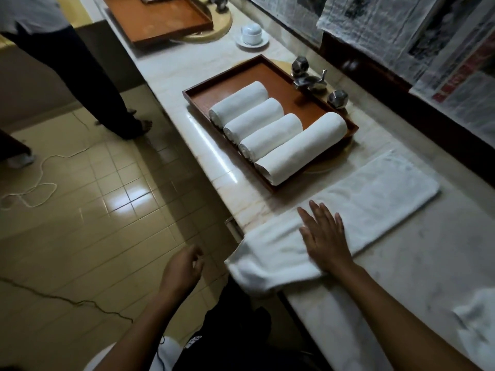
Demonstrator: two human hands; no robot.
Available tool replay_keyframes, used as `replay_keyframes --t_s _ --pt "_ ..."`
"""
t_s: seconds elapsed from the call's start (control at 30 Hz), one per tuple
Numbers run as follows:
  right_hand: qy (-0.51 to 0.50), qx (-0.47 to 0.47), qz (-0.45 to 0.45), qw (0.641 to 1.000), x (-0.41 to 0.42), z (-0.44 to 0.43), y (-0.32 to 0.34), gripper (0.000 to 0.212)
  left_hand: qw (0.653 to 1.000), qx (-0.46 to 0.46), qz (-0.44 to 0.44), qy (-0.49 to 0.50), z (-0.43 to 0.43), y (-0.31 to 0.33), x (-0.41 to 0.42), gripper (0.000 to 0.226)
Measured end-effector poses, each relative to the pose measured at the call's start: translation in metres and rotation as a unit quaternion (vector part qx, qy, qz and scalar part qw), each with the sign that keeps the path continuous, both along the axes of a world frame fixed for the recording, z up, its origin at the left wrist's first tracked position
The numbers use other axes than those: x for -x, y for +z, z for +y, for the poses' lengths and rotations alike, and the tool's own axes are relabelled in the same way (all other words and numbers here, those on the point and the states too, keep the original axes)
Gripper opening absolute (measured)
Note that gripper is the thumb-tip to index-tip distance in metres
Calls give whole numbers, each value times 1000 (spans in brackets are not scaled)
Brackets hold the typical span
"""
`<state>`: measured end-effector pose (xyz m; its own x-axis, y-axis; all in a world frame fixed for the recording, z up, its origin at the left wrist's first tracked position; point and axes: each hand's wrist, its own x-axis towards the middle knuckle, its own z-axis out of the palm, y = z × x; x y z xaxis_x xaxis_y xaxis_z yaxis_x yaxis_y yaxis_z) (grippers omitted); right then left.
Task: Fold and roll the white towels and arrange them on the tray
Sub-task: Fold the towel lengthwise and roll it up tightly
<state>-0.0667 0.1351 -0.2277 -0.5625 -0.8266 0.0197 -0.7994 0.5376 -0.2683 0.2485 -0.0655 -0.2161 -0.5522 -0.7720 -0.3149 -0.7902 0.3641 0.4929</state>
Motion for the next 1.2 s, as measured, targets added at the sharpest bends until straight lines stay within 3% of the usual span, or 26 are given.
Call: replay_keyframes --t_s 0.17,0.37,0.63,0.83,0.97,1.2 --pt "-12 51 -29 998 11 -1 5 55 987 54 114 -95 20 22 73 12" --pt "-106 100 -37 989 57 20 17 52 939 90 206 -262 66 41 166 22" --pt "-190 42 -42 980 123 27 27 51 874 89 115 -464 89 29 242 54" --pt "-228 -56 -31 972 157 18 17 57 784 118 112 -598 53 -2 299 61" --pt "-308 -82 -18 948 205 22 19 64 774 106 124 -611 41 1 308 61" --pt "-360 -100 -19 927 269 14 19 63 766 105 114 -624 37 1 313 63"
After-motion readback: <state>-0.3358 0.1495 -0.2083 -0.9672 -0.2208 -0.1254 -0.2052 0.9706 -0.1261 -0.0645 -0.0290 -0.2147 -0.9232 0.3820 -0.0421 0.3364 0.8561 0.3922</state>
